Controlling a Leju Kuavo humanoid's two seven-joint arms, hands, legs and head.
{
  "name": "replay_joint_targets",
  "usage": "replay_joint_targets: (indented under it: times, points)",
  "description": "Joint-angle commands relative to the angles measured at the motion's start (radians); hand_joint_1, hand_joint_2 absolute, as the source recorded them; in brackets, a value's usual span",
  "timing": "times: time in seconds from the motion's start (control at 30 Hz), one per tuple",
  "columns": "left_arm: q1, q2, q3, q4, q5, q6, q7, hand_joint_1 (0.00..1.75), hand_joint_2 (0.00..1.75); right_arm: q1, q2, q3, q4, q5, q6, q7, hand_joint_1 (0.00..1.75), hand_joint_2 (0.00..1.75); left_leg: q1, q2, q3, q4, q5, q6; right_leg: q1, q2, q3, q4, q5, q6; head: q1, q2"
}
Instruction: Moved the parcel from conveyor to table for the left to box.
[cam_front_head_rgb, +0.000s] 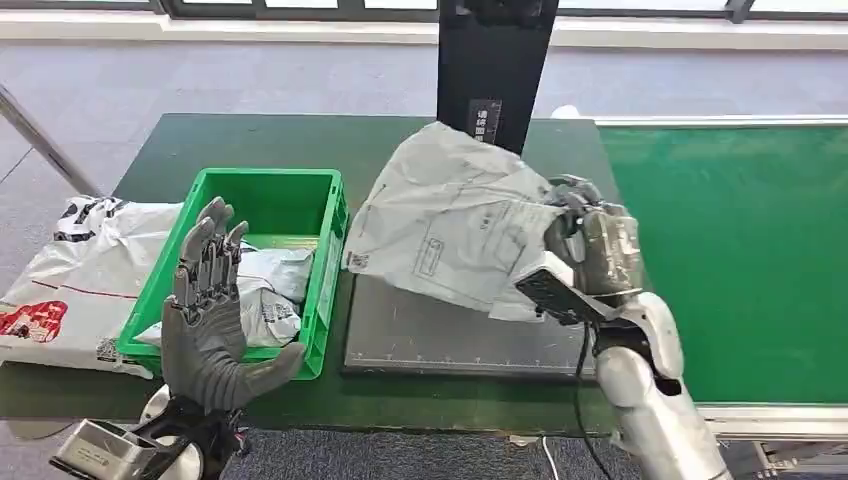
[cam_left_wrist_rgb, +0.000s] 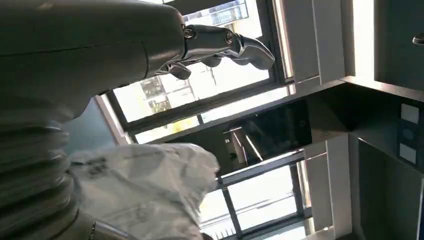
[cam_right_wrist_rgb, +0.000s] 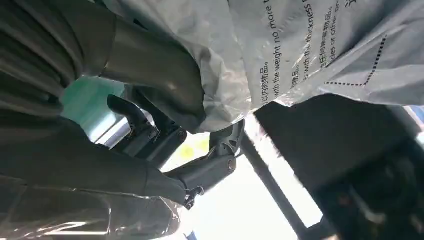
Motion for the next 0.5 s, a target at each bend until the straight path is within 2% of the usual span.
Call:
replay_joint_targets:
  times: [0.03,0.5]
  points:
    - [-0.038,0.001,-0.006,0.065,0.000,-0.006,0.007,0.00,1.75,-0.131,0.025,0.213,0.349,-0.015,0.032,0.004,0.00,1.75,0.000,0.004,0.003,-0.003,0.001,-0.001,0.000,0.006,0.001,-0.003,0.002,-0.001,0.000,0.000]
    - [-0.052,0.007,-0.005,0.064,0.001,-0.009,0.009,0.00,1.75,-0.139,0.013,0.235,0.352,-0.026,0.067,-0.008,0.00,1.75,0.000,0.001,0.000,-0.001,0.001,-0.001,0.000,0.003,-0.001,-0.001,0.001,-0.001,0.000,0.000]
